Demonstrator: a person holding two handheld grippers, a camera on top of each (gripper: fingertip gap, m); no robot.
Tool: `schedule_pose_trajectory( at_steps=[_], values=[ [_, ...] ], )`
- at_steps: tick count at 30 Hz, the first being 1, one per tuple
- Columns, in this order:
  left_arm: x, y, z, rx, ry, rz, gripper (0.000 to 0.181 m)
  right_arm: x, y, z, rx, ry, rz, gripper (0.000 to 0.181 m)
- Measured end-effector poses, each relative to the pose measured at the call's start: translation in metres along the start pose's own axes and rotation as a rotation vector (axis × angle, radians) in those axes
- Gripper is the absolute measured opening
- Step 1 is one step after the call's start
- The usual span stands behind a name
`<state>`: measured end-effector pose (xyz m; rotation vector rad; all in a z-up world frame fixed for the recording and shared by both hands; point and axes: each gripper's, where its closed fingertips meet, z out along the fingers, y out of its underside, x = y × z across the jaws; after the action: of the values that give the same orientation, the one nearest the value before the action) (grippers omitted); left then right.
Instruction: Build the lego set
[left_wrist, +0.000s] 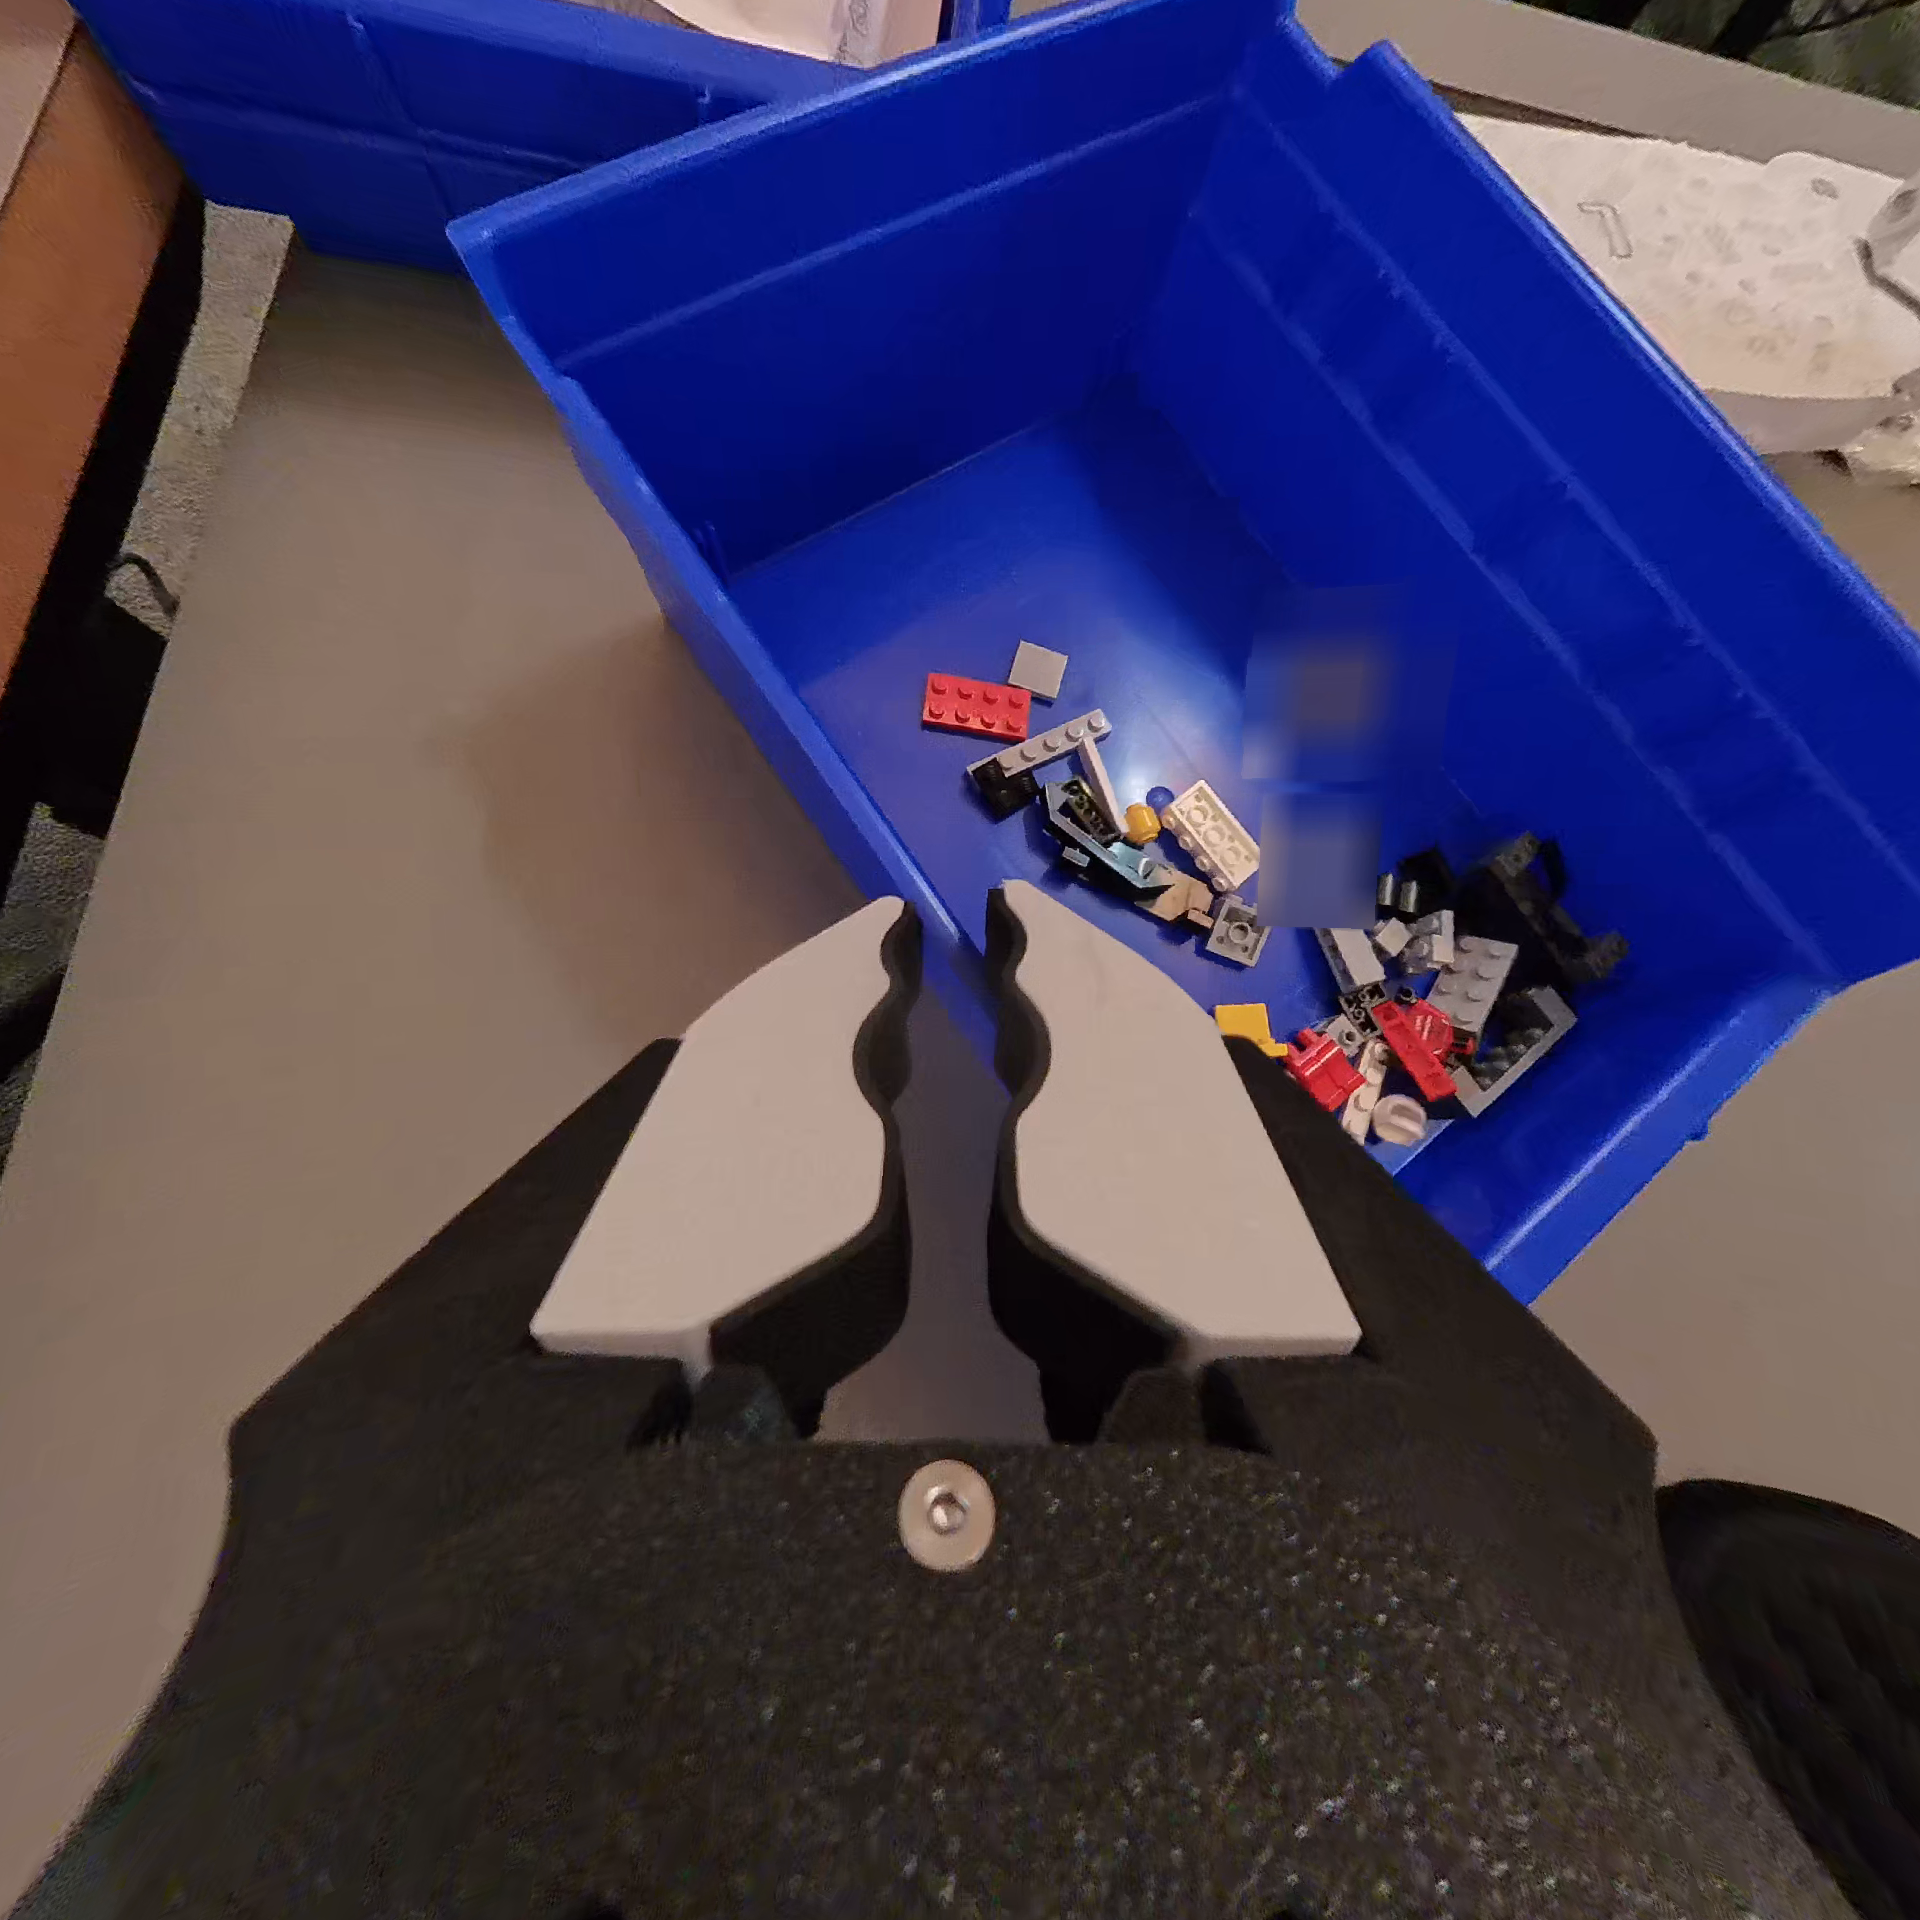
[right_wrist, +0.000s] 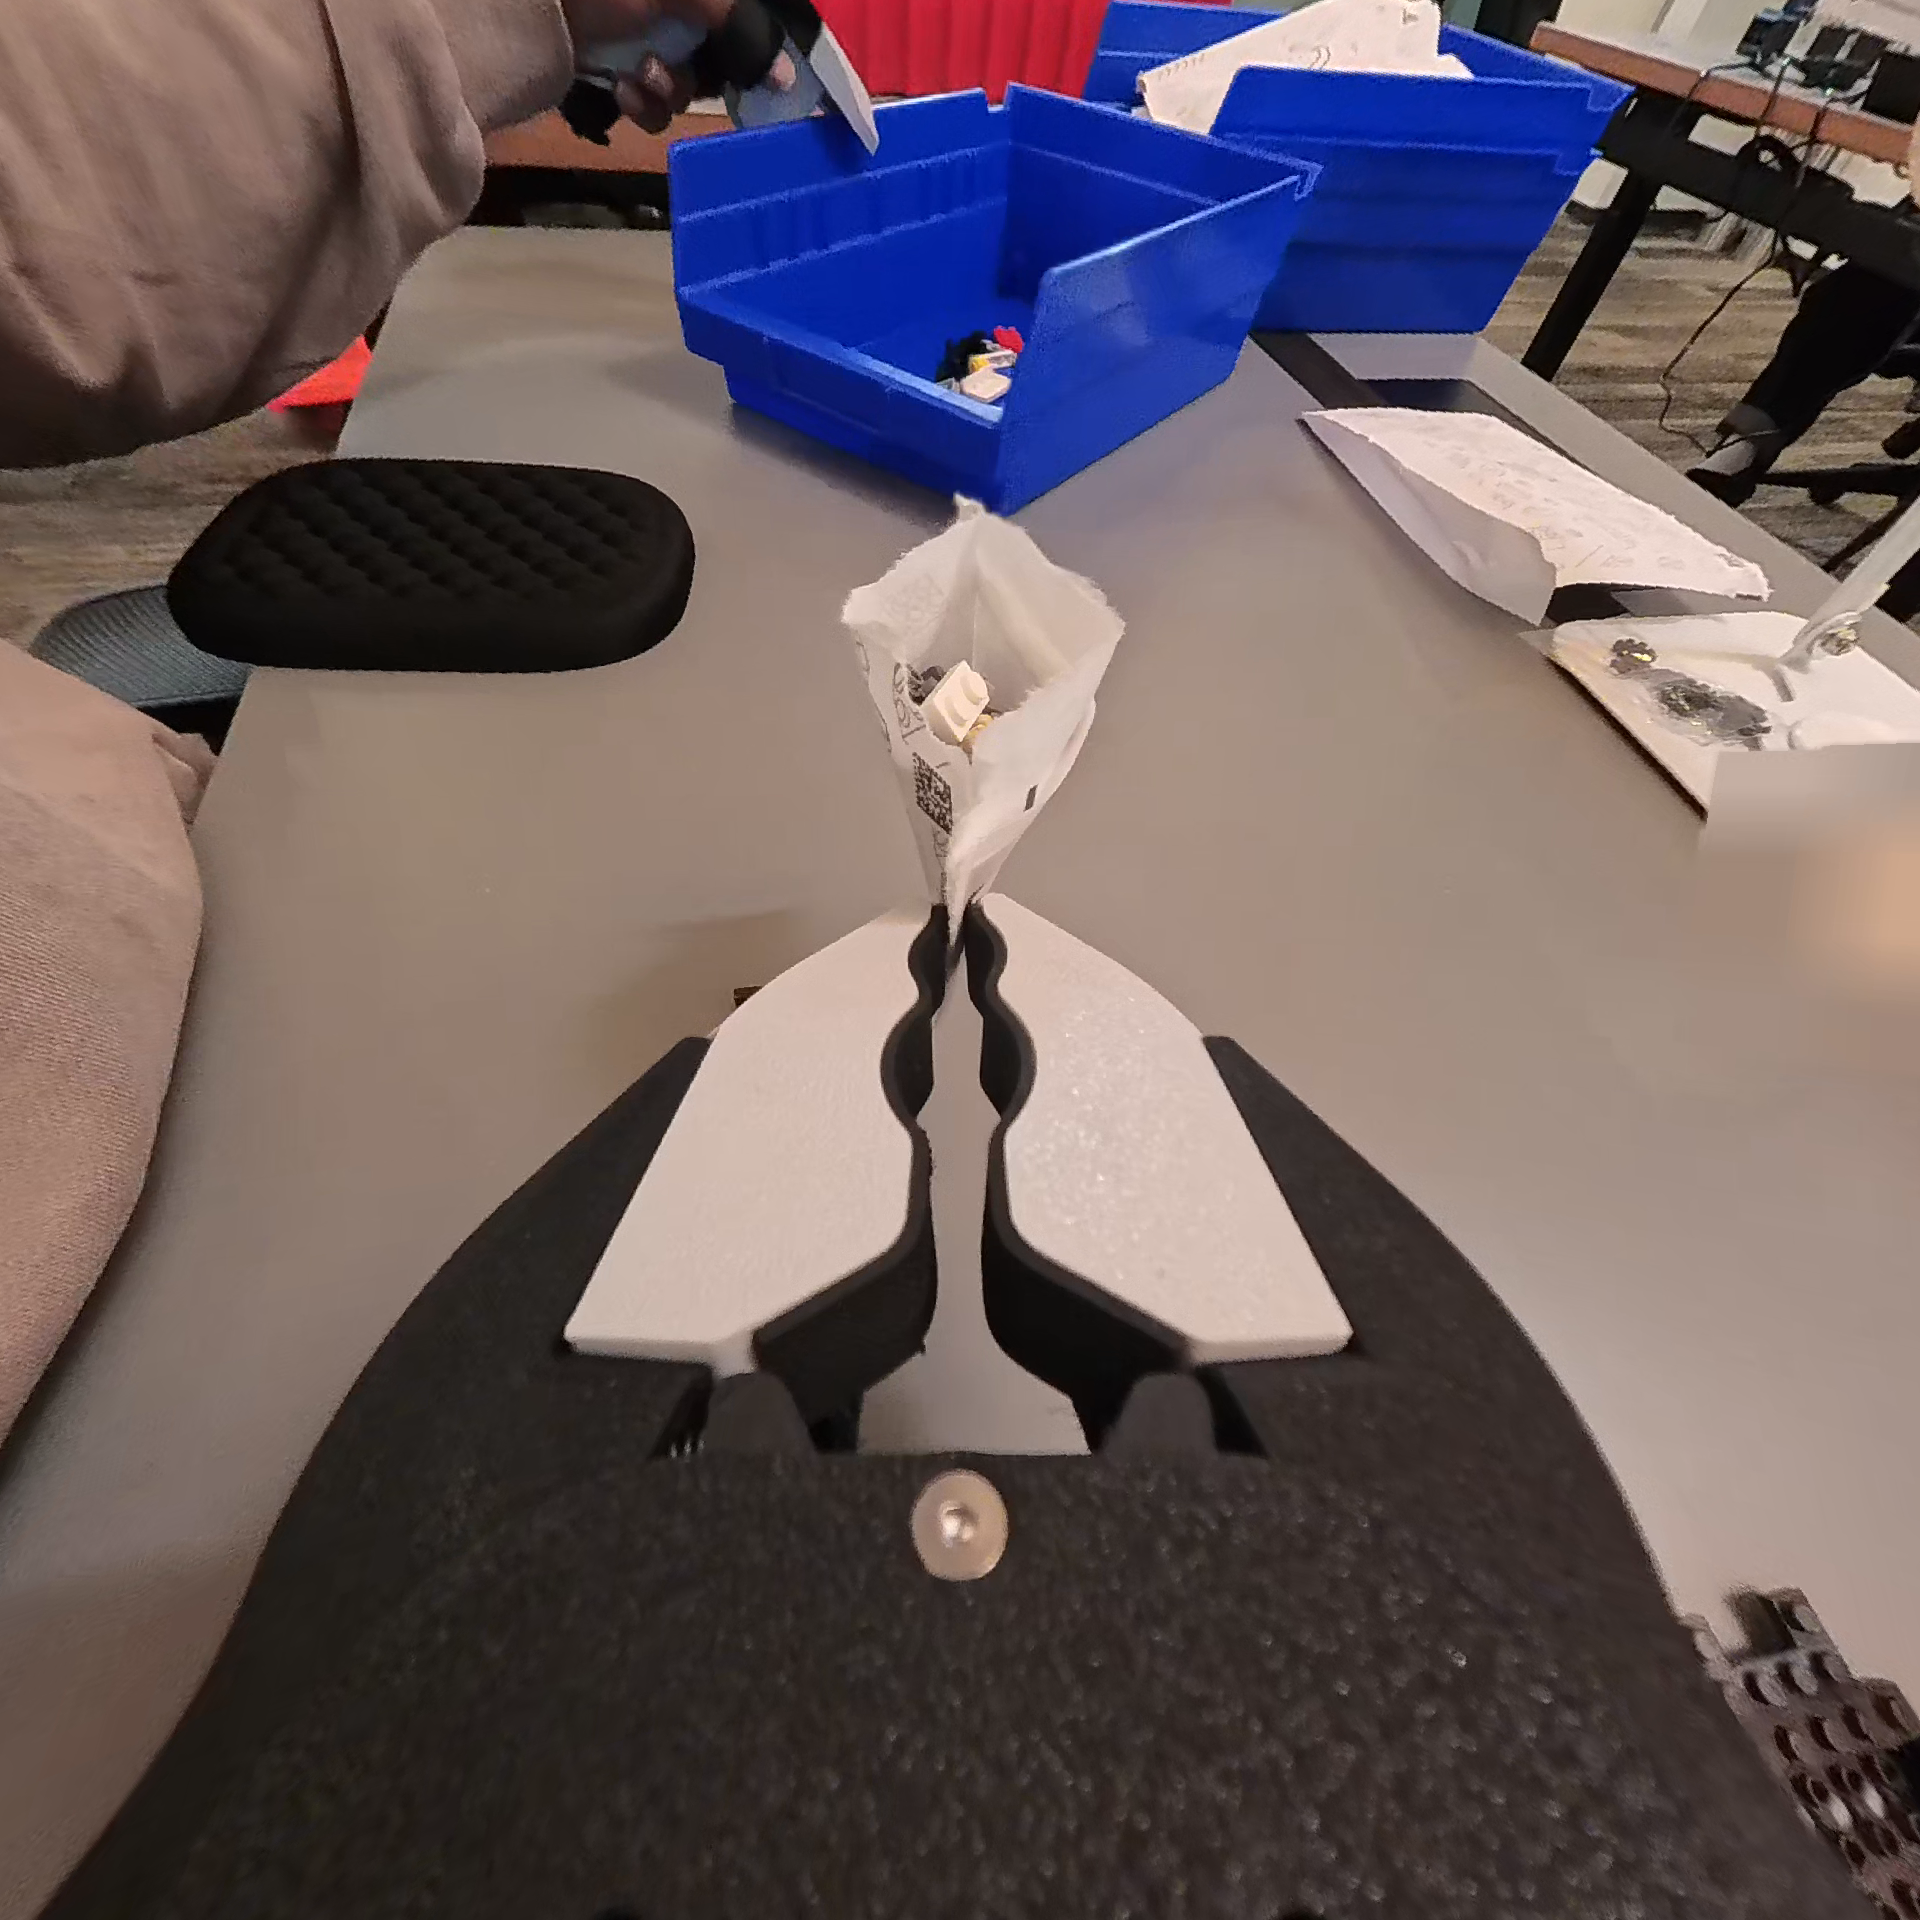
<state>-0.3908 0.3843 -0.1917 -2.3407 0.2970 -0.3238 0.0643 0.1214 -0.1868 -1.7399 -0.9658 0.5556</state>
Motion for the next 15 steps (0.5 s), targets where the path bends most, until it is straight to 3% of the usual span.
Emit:
schedule_pose_trajectory(
  at_steps=[15],
  values=[
    [0.041,-0.001,0.005,0.094,0.1,0.004,0.013,0.008,0.0,0.005,-0.011,0.019,0.023,0.003]
  ],
)
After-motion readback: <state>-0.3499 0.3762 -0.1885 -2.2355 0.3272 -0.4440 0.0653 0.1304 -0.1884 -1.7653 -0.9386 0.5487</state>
